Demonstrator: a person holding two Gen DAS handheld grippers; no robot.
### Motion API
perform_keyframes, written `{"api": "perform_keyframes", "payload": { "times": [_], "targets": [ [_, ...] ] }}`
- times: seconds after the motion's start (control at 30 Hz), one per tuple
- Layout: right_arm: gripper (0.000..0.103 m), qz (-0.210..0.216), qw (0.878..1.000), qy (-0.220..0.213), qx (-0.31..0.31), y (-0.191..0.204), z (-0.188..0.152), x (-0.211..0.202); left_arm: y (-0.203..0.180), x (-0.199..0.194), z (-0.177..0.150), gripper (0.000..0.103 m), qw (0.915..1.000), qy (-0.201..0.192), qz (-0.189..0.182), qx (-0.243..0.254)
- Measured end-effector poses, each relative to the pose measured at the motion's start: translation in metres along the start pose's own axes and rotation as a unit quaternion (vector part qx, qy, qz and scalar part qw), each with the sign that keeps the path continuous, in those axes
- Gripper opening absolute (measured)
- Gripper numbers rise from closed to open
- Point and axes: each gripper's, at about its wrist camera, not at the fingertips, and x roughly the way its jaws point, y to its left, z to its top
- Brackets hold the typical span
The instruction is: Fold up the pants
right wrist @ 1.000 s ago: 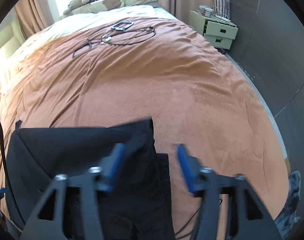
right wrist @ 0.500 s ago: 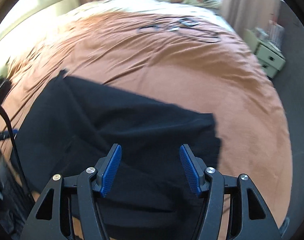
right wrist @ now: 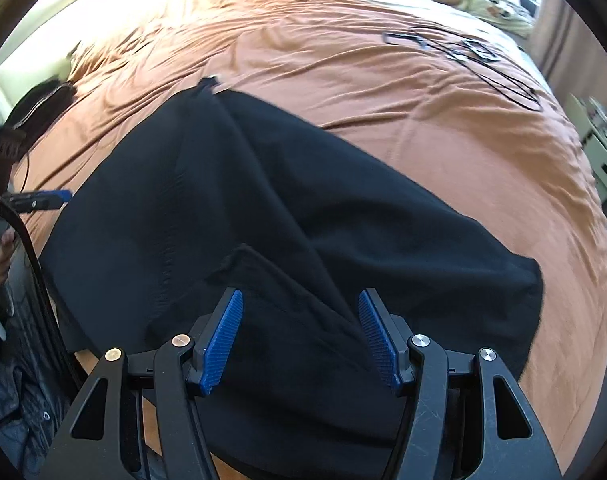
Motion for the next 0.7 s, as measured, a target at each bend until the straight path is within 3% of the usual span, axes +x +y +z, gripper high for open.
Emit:
{"api": "perform_keyframes", "payload": {
  "times": [0.27, 0.4, 0.47, 0.7],
  "targets": [
    [0.058, -0.015, 0.998, 0.019, -0.063, 0.026, 0.016, 0.029, 0.006, 0.002, 0.001, 0.069, 0.9999, 0.002, -0.008, -0.008],
    [0.013, 0.004, 0.996, 0.046, -0.073, 0.029, 0.016, 0.043, 0.005, 0.003, 0.001, 0.069, 0.9999, 0.003, -0.013, -0.004],
    [0.002, 0.003, 0.997, 0.040, -0.072, 0.029, 0.018, 0.041, 0.003, 0.002, 0.001, 0.069, 0.9999, 0.002, -0.014, -0.003],
    [0.001, -0.041, 0.999, -0.023, -0.003, -0.003, 0.018, 0.002, -0.003, 0.004, 0.002, 0.069, 1.0000, 0.001, -0.003, 0.008]
  ]
}}
